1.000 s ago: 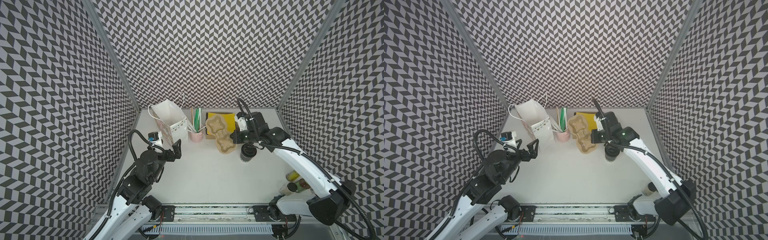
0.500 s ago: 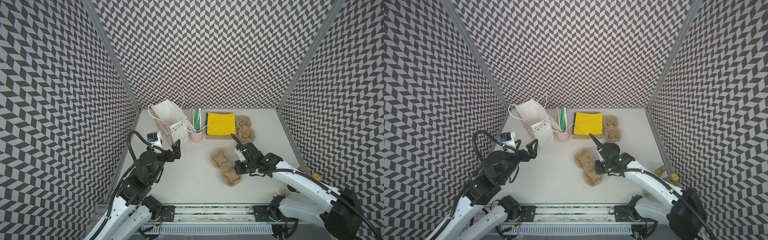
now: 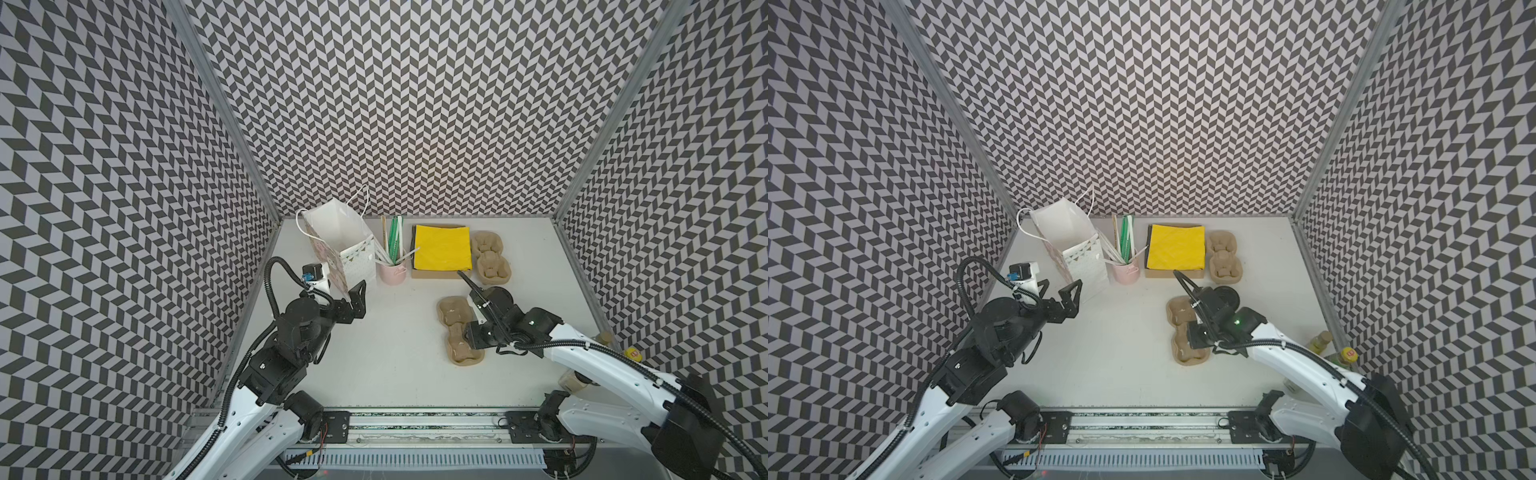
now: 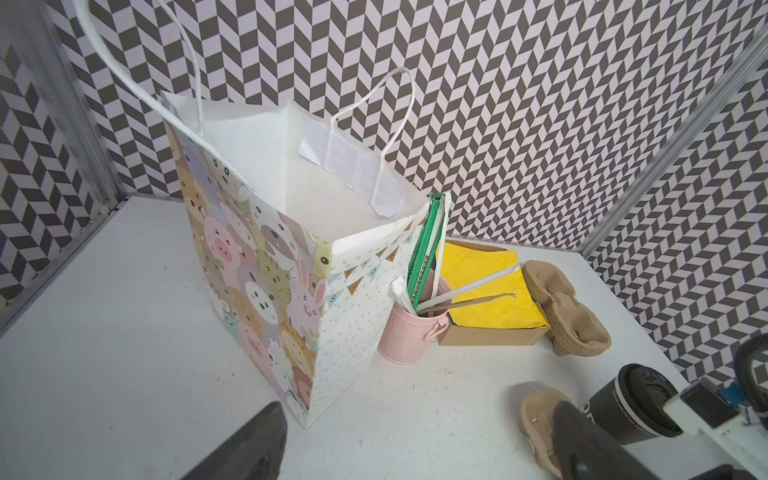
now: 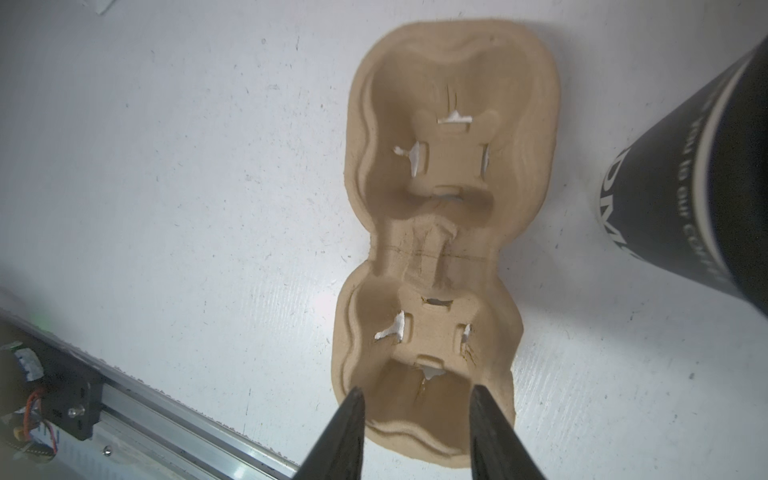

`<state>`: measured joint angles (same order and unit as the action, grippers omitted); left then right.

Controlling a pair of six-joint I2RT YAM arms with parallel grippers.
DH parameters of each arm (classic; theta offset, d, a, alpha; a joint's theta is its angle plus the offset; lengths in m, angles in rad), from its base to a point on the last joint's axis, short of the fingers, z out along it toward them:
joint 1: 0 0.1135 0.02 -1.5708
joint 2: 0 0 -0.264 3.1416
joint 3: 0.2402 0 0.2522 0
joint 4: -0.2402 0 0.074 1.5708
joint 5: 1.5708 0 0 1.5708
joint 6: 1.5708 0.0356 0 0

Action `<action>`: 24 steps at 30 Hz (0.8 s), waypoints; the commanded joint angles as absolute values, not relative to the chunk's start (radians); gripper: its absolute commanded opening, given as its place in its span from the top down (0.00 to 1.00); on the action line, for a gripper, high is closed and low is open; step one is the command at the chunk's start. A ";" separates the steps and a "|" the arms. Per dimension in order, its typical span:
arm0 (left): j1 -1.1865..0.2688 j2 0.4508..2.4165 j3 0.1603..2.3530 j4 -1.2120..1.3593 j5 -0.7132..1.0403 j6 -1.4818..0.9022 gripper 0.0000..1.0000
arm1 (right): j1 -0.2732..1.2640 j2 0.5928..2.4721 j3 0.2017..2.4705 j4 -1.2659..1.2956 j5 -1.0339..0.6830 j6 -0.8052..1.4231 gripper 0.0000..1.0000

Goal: Pack the takeout coffee
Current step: 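Carry the pulp carrier toward the robot and lower it with the right gripper, then hold the carrier with the right gripper while the left grasps the bag rim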

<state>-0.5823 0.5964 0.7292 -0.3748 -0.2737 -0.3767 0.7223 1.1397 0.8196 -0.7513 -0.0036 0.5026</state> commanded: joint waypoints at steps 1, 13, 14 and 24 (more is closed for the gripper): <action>-0.584 0.598 0.721 -0.364 -0.264 -0.369 0.00 | 0.742 1.113 0.891 -0.735 0.034 0.515 0.59; -0.581 0.603 0.721 -0.364 -0.261 -0.366 0.00 | 0.808 1.269 0.921 -0.698 0.172 0.567 0.50; -0.580 0.601 0.721 -0.364 -0.262 -0.367 0.00 | 0.808 1.274 0.920 -0.690 0.177 0.570 0.47; -0.579 0.538 0.730 -0.381 -0.383 -0.390 0.00 | 0.807 1.352 0.876 -0.609 0.175 0.611 0.37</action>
